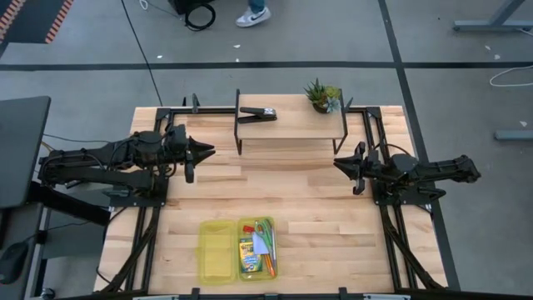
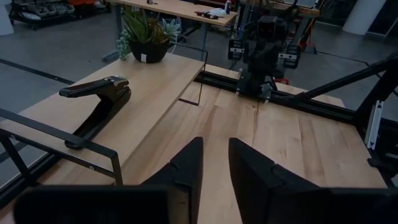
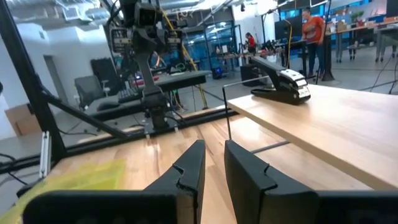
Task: Pack school essentials
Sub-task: Return to Home Position
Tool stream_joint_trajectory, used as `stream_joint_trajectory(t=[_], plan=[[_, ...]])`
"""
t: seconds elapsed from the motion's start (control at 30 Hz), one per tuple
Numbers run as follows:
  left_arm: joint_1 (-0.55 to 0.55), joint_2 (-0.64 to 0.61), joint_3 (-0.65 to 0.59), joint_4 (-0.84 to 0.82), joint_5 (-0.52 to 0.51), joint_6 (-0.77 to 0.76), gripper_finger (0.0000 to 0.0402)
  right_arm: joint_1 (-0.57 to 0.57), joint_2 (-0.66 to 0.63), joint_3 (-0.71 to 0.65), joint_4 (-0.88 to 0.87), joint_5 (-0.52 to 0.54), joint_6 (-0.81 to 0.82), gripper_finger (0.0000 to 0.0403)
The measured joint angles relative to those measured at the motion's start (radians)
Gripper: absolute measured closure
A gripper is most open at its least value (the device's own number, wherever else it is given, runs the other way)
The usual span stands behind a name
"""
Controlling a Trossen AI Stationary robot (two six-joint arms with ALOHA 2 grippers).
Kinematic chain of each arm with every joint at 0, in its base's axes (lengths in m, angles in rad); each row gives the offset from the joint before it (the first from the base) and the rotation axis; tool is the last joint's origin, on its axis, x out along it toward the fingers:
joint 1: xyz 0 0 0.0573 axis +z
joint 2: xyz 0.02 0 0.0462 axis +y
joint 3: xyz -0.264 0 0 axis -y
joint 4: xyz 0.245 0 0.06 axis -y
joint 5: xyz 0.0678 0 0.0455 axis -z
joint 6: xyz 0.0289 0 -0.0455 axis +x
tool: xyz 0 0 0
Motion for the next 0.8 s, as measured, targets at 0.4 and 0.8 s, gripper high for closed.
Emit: stream_joint_trajectory(t=[0.4, 0.8], plan=[[0.0, 0.0, 0.0, 0.0, 0.0, 0.0, 0.0314, 0.0, 0.0, 0.0, 0.018, 0.003, 0.019, 0.0334], [0.0, 0.0, 0.0, 0.0, 0.0, 0.0, 0.0321, 0.0, 0.0, 0.0, -0.045, 0.004, 0.003, 0.0334]])
